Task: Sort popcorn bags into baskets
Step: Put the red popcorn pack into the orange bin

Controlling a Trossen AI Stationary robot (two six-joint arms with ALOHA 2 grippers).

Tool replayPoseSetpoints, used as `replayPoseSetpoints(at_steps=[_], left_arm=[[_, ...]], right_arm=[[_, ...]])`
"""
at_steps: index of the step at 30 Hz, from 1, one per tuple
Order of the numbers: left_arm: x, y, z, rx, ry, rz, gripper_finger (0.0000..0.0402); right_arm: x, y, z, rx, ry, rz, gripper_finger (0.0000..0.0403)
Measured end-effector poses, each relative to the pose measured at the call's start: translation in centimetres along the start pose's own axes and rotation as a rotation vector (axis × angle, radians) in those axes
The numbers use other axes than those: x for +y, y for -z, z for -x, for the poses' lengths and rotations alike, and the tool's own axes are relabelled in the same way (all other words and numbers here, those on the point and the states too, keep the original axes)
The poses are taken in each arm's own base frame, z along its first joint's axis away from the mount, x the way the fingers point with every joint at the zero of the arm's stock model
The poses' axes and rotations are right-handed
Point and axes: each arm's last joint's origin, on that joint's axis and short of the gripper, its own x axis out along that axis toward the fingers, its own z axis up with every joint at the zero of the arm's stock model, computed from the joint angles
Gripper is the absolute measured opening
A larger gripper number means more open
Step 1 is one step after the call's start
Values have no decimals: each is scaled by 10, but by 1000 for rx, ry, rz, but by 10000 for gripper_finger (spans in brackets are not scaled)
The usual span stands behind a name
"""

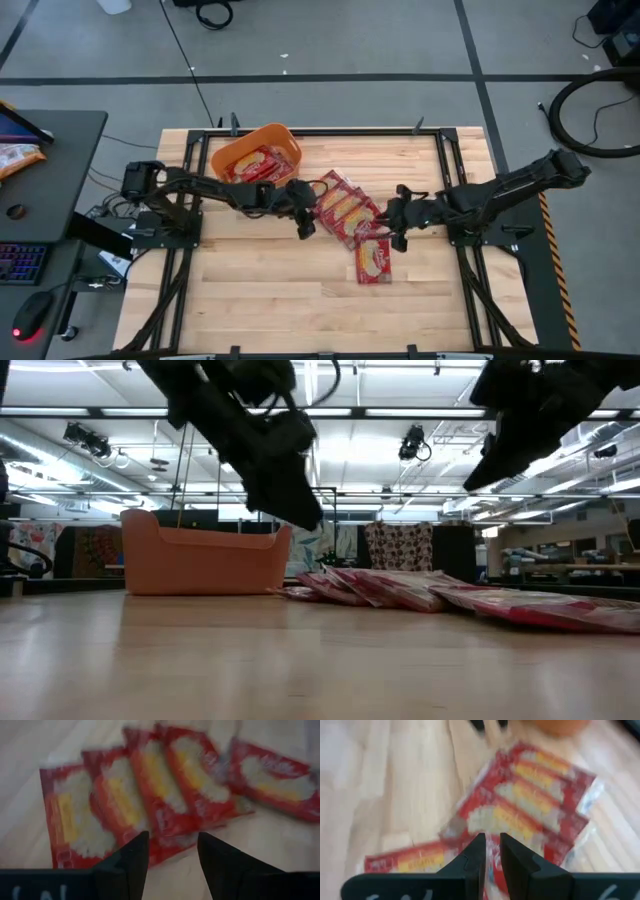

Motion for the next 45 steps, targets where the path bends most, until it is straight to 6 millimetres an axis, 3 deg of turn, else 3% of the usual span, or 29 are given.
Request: replayPoseSetpoints(at_steps=[12, 24, 37, 45], left_arm=[[36, -1, -34, -19, 31, 96, 173], [63, 14, -63, 42, 57, 189, 174], [53, 15, -66, 47, 190, 201, 165], [43, 14, -66, 27, 214, 151, 96]], right_arm=[[-16, 5, 37, -243, -94, -34, 61], [-24, 2, 64, -381, -122, -43, 61], [-23, 0, 66, -402, -160, -44, 61], [-22, 0, 65, -395, -159, -42, 61]])
